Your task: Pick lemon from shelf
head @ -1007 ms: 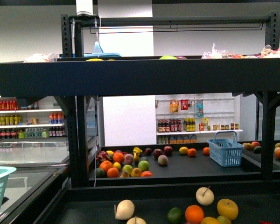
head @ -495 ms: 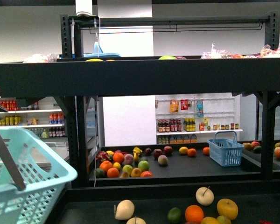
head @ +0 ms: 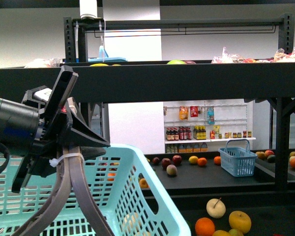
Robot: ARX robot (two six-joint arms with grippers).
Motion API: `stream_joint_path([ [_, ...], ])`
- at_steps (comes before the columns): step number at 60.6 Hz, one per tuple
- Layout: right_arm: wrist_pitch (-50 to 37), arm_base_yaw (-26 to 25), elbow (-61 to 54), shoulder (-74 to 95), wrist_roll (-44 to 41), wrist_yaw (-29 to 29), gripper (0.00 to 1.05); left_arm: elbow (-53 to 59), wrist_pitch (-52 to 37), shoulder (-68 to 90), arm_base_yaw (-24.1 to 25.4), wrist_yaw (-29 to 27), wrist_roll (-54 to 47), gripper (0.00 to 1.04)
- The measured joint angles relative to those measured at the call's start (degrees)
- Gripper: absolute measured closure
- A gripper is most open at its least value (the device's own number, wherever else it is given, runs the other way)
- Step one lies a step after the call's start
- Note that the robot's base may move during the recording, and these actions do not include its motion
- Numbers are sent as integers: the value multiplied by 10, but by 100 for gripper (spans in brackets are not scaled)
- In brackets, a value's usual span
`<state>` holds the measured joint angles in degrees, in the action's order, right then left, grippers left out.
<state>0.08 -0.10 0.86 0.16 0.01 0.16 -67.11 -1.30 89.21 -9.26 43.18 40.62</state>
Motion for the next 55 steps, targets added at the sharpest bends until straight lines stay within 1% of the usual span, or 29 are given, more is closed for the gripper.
stream_joint_path([
  [15,0,0,0,0,0,0,2,0,-17,2,-43,-10,0,93],
  [35,0,0,0,0,0,0,2,2,-31,11,-79,-33,8,93],
  [36,1,0,0,0,0,-3,2,2,-31,12,-79,-33,8,93],
  [38,17,11,4,11,-3,-43,2,2,-31,14,-80,-33,10,93],
  [39,40,18,14,32,-3,-83,2,2,-31,16,-80,-33,10,93],
  [40,46,16,23,60,-1,-107,2,3,-31,17,-80,-32,10,93],
  [41,43,10,29,87,-1,-111,2,3,-31,17,-80,-33,11,93],
  [43,33,0,38,123,-1,-105,2,3,-31,17,-80,-33,12,93],
  [46,-1,-25,59,200,0,-76,2,3,-31,17,-80,-33,11,93],
  [51,-81,-75,124,376,0,4,2,3,-31,17,-80,-35,10,93],
  [55,-139,-97,185,521,-3,32,2,3,-31,17,-80,-35,11,93],
])
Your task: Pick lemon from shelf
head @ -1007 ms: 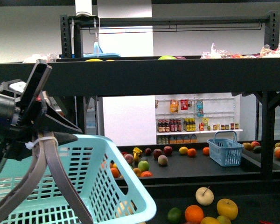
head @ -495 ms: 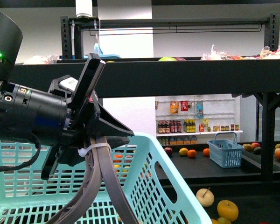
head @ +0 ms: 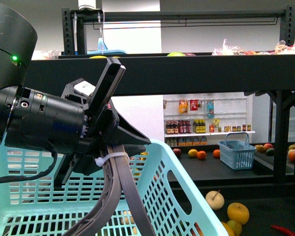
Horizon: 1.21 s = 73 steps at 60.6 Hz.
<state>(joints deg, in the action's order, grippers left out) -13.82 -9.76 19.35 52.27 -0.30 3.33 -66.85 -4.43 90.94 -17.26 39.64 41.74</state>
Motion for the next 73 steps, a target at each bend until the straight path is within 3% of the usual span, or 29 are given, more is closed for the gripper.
stream_joint_path([
  [14,-24,-9,190,396,-9,-1,2,0,0,0,0,0,-1,93],
  [26,40,28,385,646,12,-23,2,0,0,1,0,0,-1,93],
  [48,132,109,647,871,91,-57,2,0,0,1,0,-2,-1,93],
  [73,188,137,854,1023,169,-70,2,0,0,1,0,-2,-1,93],
])
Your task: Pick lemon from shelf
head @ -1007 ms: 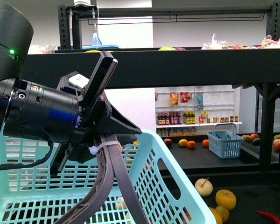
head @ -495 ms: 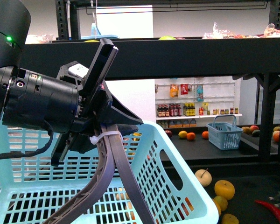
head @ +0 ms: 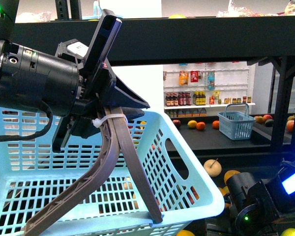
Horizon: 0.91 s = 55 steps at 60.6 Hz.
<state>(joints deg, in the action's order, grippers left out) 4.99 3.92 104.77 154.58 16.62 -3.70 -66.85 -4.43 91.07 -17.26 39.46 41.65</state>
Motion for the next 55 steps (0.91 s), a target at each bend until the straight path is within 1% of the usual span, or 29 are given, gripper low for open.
stream_joint_path([
  [23,87,11,217,126,48,-6,2,0,0,0,0,0,0,93],
  [46,205,17,461,263,59,-13,2,0,0,0,0,0,0,93],
  [55,227,17,519,303,62,-13,3,0,0,0,0,0,0,93],
])
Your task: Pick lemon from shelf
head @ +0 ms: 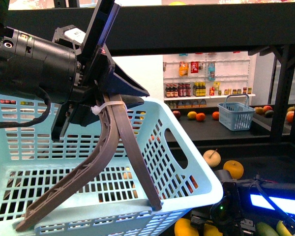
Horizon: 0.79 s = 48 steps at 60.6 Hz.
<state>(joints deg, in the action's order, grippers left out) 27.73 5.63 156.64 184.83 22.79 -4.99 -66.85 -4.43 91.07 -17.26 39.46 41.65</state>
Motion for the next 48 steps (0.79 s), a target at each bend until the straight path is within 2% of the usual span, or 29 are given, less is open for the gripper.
stream_joint_path([
  [12,-18,0,1,8,0,1,28,0,0,0,0,0,0,93],
  [16,-45,-2,-34,-8,0,1,38,0,0,0,0,0,0,93],
  [24,-100,-6,-135,-62,-6,1,51,0,0,0,0,0,0,93],
  [38,-236,-42,-378,-238,-54,-3,53,0,0,0,0,0,0,93],
  [48,-314,-82,-521,-381,-79,26,53,0,0,0,0,0,0,93],
])
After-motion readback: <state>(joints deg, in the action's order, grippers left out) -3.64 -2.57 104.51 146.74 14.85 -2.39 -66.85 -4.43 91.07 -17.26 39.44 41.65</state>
